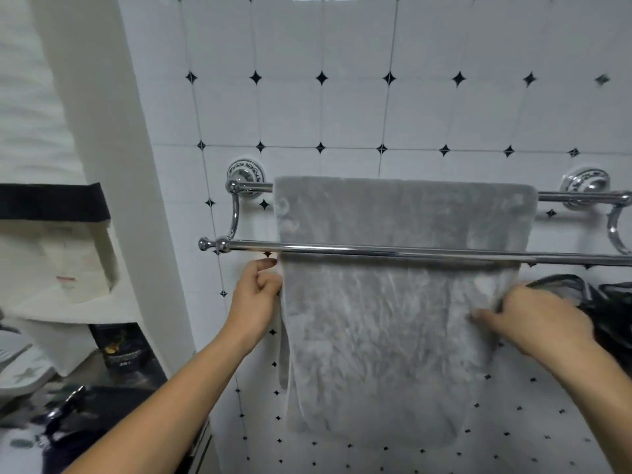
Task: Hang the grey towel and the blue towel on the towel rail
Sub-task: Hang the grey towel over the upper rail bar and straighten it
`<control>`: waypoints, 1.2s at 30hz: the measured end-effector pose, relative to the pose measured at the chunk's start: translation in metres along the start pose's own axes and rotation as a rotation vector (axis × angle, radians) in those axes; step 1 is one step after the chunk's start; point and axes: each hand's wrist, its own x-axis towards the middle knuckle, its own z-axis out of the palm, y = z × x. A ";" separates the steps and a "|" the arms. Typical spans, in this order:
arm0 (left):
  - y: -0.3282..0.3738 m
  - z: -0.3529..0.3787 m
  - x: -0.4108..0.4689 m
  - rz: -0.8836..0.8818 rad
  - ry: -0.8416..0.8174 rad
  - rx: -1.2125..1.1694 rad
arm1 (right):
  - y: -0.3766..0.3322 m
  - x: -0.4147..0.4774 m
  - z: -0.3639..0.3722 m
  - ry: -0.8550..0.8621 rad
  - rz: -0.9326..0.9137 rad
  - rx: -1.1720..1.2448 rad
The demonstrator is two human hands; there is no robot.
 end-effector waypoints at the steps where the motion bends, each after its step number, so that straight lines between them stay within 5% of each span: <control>1: -0.010 0.001 -0.007 -0.040 -0.031 0.016 | -0.010 -0.009 0.000 0.000 -0.006 -0.090; 9: -0.102 0.019 -0.070 -0.391 -0.471 0.209 | -0.151 -0.076 0.133 -0.530 -0.452 0.096; 17: -0.144 0.007 -0.100 -0.503 -0.453 0.097 | -0.178 -0.107 0.234 -0.502 -0.388 0.201; 21: -0.164 0.002 -0.121 -0.548 -0.519 0.125 | -0.164 -0.108 0.239 -0.716 -0.278 0.698; 26: -0.172 0.004 -0.142 -0.626 -0.275 -0.038 | -0.154 -0.105 0.224 -0.899 -0.076 1.096; 32: -0.154 0.018 -0.165 -0.610 -0.058 -0.458 | -0.165 -0.126 0.229 -0.912 -0.149 1.085; 36: -0.154 0.028 -0.182 -0.571 0.077 -0.322 | -0.145 -0.137 0.228 -0.869 -0.240 1.143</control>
